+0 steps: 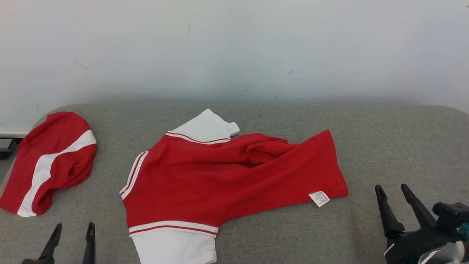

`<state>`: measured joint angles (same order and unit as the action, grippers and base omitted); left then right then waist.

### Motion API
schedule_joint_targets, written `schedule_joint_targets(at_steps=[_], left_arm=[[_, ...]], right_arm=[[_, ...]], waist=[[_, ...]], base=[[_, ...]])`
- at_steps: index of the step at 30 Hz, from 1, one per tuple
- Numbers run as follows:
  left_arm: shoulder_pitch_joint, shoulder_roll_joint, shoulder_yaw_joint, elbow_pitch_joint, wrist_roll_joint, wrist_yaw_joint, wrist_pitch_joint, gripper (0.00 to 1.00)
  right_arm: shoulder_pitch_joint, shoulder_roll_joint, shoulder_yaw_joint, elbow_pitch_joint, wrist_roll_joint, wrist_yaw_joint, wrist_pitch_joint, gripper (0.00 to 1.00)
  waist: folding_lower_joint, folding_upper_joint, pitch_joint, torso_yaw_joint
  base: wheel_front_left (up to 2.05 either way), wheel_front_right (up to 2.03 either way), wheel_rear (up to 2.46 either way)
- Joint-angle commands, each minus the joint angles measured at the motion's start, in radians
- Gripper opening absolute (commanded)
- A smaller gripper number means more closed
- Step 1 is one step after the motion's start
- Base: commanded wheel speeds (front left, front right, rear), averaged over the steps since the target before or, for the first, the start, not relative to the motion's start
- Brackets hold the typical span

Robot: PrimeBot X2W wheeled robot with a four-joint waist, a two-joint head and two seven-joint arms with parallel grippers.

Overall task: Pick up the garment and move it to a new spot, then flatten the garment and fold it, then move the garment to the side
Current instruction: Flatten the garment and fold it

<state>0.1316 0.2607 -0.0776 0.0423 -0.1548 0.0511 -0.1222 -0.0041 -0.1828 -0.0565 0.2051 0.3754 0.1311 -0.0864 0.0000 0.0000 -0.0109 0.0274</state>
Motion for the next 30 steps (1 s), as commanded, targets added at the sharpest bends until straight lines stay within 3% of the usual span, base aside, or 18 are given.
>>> schedule_joint_targets(at_steps=[1, 11, 21, 30], left_arm=[[-0.009, 0.005, -0.002, 0.003, -0.005, -0.006, 0.002, 1.00], [-0.016, -0.018, -0.039, 0.005, -0.035, -0.030, 0.019, 1.00], [-0.052, -0.051, -0.118, 0.064, -0.052, -0.085, 0.021, 1.00], [-0.105, -0.079, -0.181, 0.220, -0.096, -0.142, 0.024, 1.00]], right_arm=[[-0.001, -0.008, 0.000, 0.000, 0.003, -0.001, 0.003, 1.00], [-0.021, -0.010, 0.033, 0.037, -0.007, -0.001, 0.016, 1.00], [-0.127, -0.024, 0.110, 0.190, -0.009, -0.001, -0.016, 1.00], [-0.248, -0.041, 0.181, 0.350, 0.005, -0.001, -0.058, 1.00]], waist=[[0.0000, 0.0000, 0.000, 0.002], [0.0000, 0.0000, 0.005, 0.006], [0.0000, 0.0000, 0.035, 0.021], [0.0000, 0.0000, 0.071, 0.040]], base=[[0.00, 0.00, 0.00], [0.00, 0.00, 0.00], [0.00, 0.00, 0.00], [0.00, 0.00, 0.00]])
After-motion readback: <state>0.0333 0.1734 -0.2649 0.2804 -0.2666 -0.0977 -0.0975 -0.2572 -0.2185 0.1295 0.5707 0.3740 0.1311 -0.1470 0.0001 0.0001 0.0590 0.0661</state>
